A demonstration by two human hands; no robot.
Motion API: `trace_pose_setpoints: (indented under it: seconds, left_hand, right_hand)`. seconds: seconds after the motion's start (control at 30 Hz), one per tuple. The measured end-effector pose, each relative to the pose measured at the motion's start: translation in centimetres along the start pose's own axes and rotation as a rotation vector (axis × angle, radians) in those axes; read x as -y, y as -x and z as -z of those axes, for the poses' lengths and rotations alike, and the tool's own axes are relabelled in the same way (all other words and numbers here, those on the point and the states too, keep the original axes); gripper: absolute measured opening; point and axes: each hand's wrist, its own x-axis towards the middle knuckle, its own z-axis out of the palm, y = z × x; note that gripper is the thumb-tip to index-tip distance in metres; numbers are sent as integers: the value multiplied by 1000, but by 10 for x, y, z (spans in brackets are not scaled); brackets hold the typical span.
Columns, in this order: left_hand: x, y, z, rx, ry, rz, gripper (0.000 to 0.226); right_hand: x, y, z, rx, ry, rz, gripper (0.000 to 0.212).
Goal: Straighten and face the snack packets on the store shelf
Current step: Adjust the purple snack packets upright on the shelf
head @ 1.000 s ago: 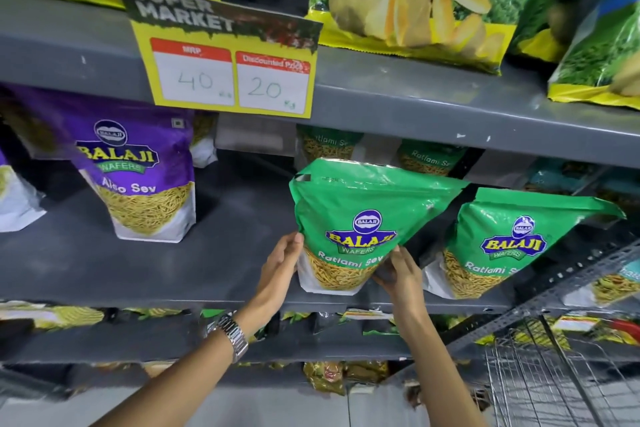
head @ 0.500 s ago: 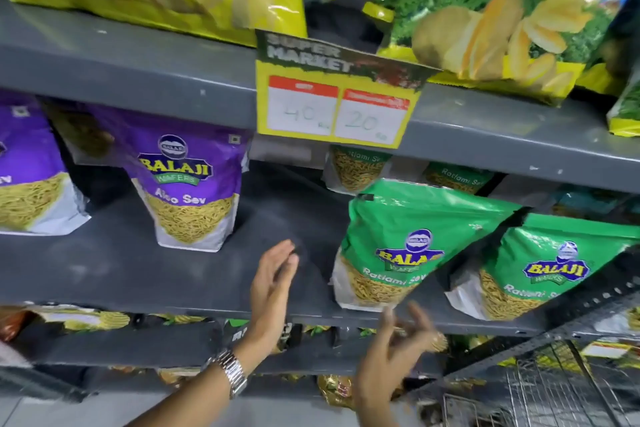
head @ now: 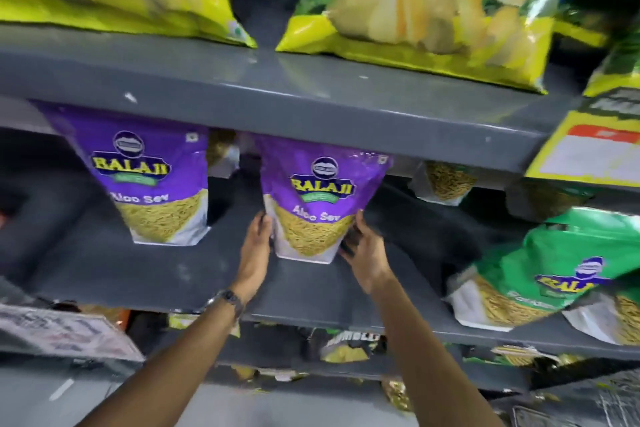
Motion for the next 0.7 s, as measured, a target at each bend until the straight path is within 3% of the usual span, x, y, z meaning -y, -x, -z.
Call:
trace_pose_setpoints:
  seconds: [0.2, 0.4, 0.7]
  left_hand:
    - [13, -2, 19, 139, 82, 40, 36]
    - [18, 23, 31, 179, 143, 32, 12]
    - [24, 64, 44, 247, 189, 25, 22]
  right_hand:
    - [-13, 19, -5, -75, 116, 86, 27]
    - [-26, 54, -2, -105, 159, 161, 23]
    - [-39, 90, 2, -145, 186, 158, 25]
